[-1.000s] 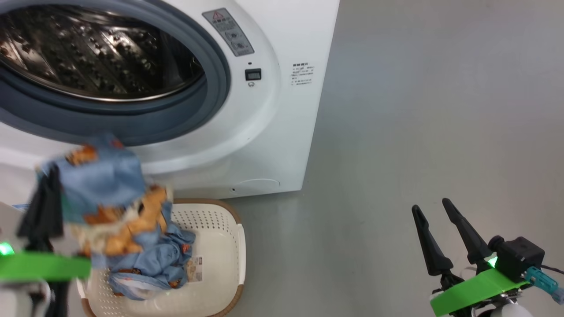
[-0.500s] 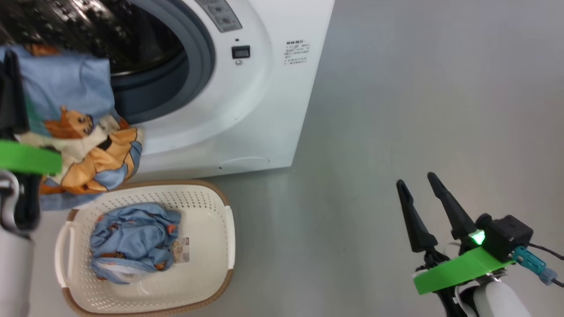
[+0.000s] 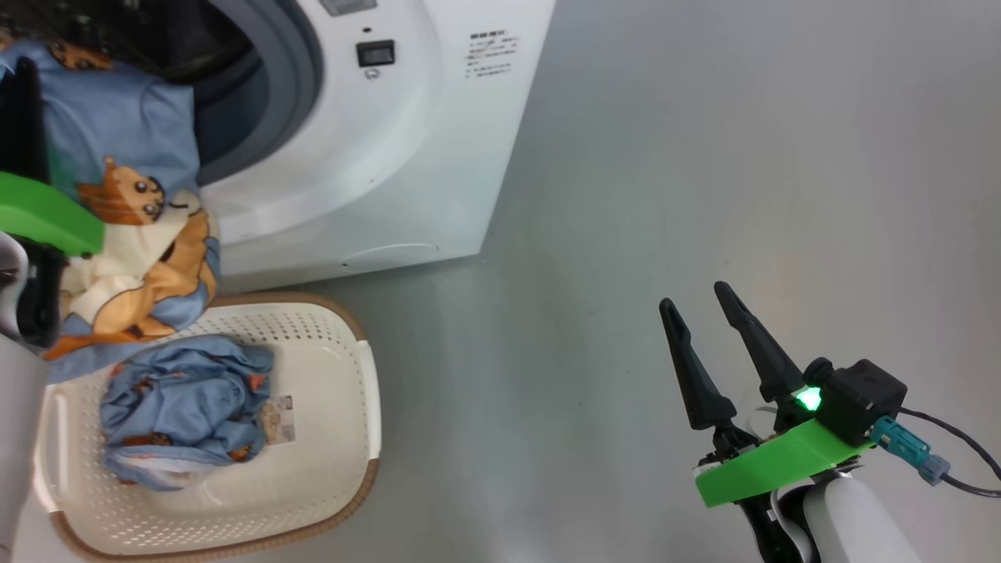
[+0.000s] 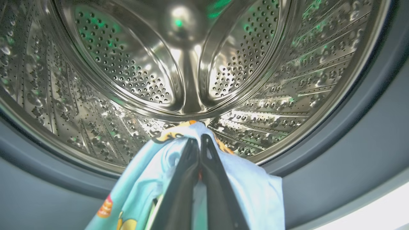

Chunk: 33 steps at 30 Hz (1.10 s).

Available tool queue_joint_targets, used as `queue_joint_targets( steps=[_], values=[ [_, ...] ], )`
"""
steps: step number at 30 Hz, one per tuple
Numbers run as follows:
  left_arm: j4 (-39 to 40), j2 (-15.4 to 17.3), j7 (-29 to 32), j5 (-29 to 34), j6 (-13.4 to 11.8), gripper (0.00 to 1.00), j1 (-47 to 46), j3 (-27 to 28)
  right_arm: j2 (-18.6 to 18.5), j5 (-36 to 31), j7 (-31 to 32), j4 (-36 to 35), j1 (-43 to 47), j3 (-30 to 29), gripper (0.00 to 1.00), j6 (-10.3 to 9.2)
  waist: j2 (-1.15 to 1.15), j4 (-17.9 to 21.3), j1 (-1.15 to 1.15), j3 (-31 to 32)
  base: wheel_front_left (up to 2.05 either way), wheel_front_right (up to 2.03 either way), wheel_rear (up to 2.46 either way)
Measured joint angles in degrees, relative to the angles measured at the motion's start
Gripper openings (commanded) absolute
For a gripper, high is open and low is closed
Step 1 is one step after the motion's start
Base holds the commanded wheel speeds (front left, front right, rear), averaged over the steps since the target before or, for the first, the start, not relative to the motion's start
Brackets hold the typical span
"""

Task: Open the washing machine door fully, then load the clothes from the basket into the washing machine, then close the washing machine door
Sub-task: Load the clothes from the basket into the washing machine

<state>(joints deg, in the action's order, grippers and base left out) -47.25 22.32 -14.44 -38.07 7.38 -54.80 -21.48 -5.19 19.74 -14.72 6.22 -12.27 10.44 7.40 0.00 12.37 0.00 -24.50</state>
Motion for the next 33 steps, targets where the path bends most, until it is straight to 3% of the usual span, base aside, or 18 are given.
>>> queue_joint_targets(
  steps=[13,20,28,33],
  values=[
    [-7.94,3.54,0.14,-3.77,0.0,0.0,-10.72,-6.72,1.42,-0.46,0.0,-0.1,-2.14,1.83,1.0,0.0,0.0,2.95,0.0,-4.58,0.0,0.0,0.0],
    [-0.4,6.25,-0.1,2.59,-0.01,0.0,-15.73,1.72,1.69,-0.6,-0.01,-0.76,-3.89,2.0,1.0,0.0,0.0,3.81,0.0,-7.2,0.0,0.0,0.0],
    [10.22,3.9,-0.26,12.28,-0.04,0.0,-14.89,14.11,1.88,-1.45,-0.01,-0.99,-4.54,2.36,1.0,0.0,0.0,4.2,0.0,-9.13,0.0,0.0,0.0],
    [5.53,1.78,-0.26,13.37,-0.04,0.02,-11.88,12.15,1.9,-1.35,-0.01,-0.94,-5.49,3.13,1.0,0.0,0.0,4.24,0.0,-9.04,0.0,0.0,0.0]
  ],
)
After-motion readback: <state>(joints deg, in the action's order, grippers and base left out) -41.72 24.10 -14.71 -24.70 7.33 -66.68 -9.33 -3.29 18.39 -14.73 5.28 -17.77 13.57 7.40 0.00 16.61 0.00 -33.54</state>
